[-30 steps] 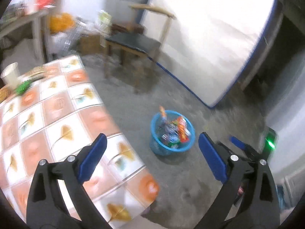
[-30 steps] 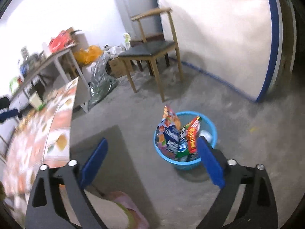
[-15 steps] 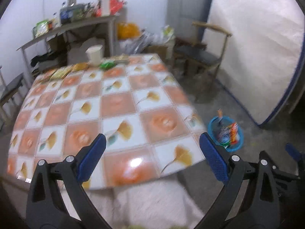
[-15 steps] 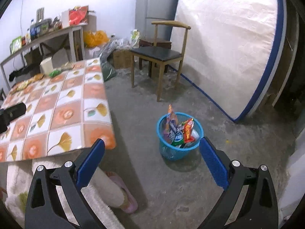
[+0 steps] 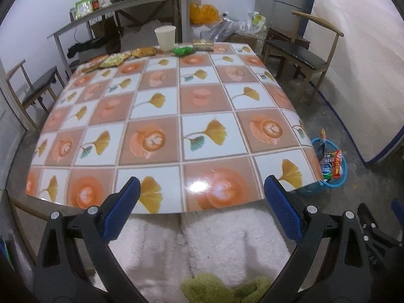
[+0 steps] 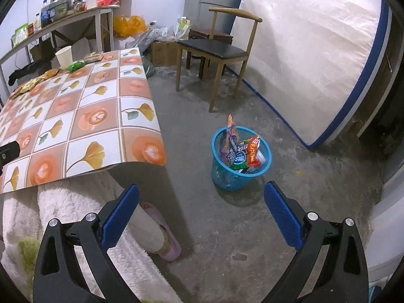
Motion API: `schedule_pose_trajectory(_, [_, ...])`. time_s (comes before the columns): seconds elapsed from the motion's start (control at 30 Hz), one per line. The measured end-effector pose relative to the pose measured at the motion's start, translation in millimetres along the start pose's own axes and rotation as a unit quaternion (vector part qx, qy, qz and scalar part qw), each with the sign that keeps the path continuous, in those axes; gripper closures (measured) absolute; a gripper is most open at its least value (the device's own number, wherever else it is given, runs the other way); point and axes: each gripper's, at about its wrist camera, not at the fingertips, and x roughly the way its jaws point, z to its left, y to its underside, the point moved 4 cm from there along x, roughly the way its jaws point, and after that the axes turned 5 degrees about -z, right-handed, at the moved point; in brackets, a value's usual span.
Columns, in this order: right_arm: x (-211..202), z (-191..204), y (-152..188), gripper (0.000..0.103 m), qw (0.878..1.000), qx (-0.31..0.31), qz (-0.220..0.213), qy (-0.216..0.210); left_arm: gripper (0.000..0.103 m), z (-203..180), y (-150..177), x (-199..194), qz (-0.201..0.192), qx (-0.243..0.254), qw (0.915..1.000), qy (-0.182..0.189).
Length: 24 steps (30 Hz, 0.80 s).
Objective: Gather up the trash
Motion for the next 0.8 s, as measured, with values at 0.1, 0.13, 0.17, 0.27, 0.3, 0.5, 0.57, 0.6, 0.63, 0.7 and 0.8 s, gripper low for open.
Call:
schedule_pose_trajectory(0.1, [0.8,0.1,-0.4,0.007,1.000,0.002,0.000,-0.001,0.009,0.0,-3.4,-0.1,-0.005,0.007,0.9999,-0.006])
schedule_pose_trajectory(0.13, [0.6,-0.2,-0.5,0.007,1.000,0.001,0.000,-0.001,0.009,-0.3,-3.8,-0.4,-0.008,0.009,0.9999,-0.008])
schedule_pose_trajectory(0.17, [0.5,-0.6,0.2,0.007,1.000,0.002,0.000,-0.002,0.009,-0.8,-4.1,-0.6,-0.008,0.011,0.9999,-0.009])
schedule_pose_trajectory(0.27, [1.4,-1.6,-1.0,0.007,1.000,0.004,0.002,-0.005,0.009,-2.9,-4.7,-0.7,-0.007,0.017,0.9997,-0.013])
schedule_pose_trajectory(0.3, [2.0,-1.6,-0.8,0.007,1.000,0.004,0.003,-0.006,0.009,-3.9,-4.4,-0.8,-0.006,0.018,0.9997,-0.014])
schedule_pose_trajectory(0.5, [0.7,-5.0,-0.9,0.007,1.000,0.021,0.006,-0.018,0.009,-6.9,-7.0,-4.0,-0.011,0.021,0.9996,-0.015])
schedule_pose_trajectory(0.57, [0.9,-6.6,-1.3,0.007,0.999,0.024,0.006,-0.022,0.009,-7.7,-8.5,-3.9,-0.010,0.020,0.9997,-0.013])
schedule_pose_trajectory(0.6, [1.8,-7.6,-2.3,0.007,0.999,0.026,0.006,-0.022,0.009,-8.4,-9.8,-3.8,-0.009,0.019,0.9997,-0.014])
schedule_pose_trajectory(0.63, [2.2,-8.5,-3.3,0.007,0.999,0.029,0.006,-0.023,0.009,-8.9,-11.0,-4.0,-0.011,0.019,0.9997,-0.014])
schedule_pose_trajectory(0.7, [3.5,-10.7,-6.1,0.007,0.999,0.038,0.006,-0.026,0.009,-9.3,-12.2,-3.6,-0.014,0.021,0.9996,-0.016])
schedule_pose_trajectory(0.8, [7.5,-15.0,-7.9,0.007,0.998,0.053,0.010,-0.029,0.009,-12.1,-14.9,-0.9,-0.015,0.024,0.9995,-0.017])
